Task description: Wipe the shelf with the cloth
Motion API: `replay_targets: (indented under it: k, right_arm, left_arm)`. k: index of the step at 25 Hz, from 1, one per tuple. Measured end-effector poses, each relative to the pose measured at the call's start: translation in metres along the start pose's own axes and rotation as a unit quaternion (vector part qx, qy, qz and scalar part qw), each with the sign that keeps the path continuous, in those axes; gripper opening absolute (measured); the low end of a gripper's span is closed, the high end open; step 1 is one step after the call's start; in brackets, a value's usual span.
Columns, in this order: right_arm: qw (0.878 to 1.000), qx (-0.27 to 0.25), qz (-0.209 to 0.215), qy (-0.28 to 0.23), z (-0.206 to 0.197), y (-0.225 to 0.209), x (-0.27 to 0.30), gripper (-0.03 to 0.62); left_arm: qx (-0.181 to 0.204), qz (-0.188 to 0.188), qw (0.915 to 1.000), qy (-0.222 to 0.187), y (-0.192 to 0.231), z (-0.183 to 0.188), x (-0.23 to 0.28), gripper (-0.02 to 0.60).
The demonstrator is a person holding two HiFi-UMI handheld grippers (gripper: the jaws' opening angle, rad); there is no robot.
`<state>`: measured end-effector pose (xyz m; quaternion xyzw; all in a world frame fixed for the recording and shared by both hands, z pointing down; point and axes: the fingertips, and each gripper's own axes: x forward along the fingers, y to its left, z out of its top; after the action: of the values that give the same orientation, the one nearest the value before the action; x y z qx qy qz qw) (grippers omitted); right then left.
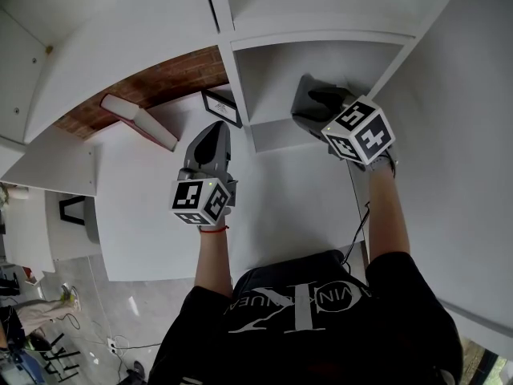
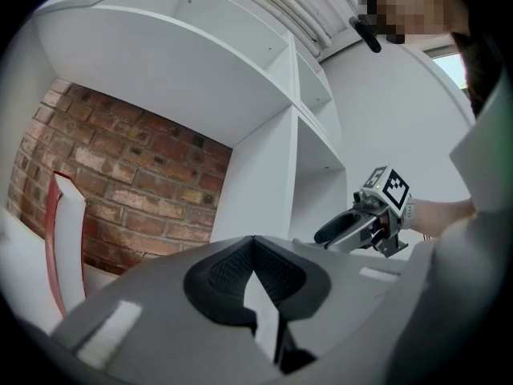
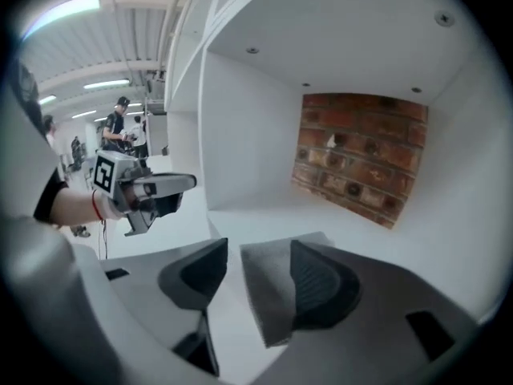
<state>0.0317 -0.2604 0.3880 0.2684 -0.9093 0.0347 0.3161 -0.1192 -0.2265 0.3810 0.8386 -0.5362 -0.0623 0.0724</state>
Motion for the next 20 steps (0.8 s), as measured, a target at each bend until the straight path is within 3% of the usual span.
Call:
replay_targets:
  k: [3,6,8,11,13,15,17,20]
  right_arm:
    - [0.994,-0.099,-0.009,0.055,-0.01,0.01,0.003,0.215]
    - [0.971,-0.2,-0.044,0.12,-0.026,0.006,0.01,0.215]
    - [0.963,-0.227,-0.058,0.134,-0.03,0.005,0.012,0.205]
    - [0.955,-0.254,-0.075,0.136,-0.029,0.005,0.009,0.127]
    - [0.955,-0.257,-0.073,0.132,-0.028,0.006,0.006,0.074]
    - [0.962,-0.235,-0.058,0.123,-0.026,0.008,0.003,0.041]
    - [0.976,-0.189,-0.043,0.098,-0.02,0.008,0.0,0.034]
    - [0.995,-0.09,-0.037,0.006,0.009,0.005,-0.003,0.031]
  left_arm:
    - [0.0,-0.002,1.0,0.0,-0.002,0.0,0.001,0.009]
    - [0.0,-0.003,1.0,-0.002,-0.002,0.0,0.001,0.009]
    - [-0.001,-0.003,1.0,-0.002,-0.003,0.0,0.001,0.009]
    - [-0.002,-0.001,1.0,-0.003,-0.001,0.002,0.0,0.009]
    - [-0.002,0.001,1.0,-0.003,0.0,0.003,-0.001,0.009]
    - [-0.003,0.002,1.0,-0.003,0.0,0.003,-0.002,0.009]
    - [-0.002,0.002,1.0,-0.004,0.0,0.003,-0.002,0.009]
    - [0.0,0.004,1.0,-0.005,0.001,0.003,-0.002,0.009]
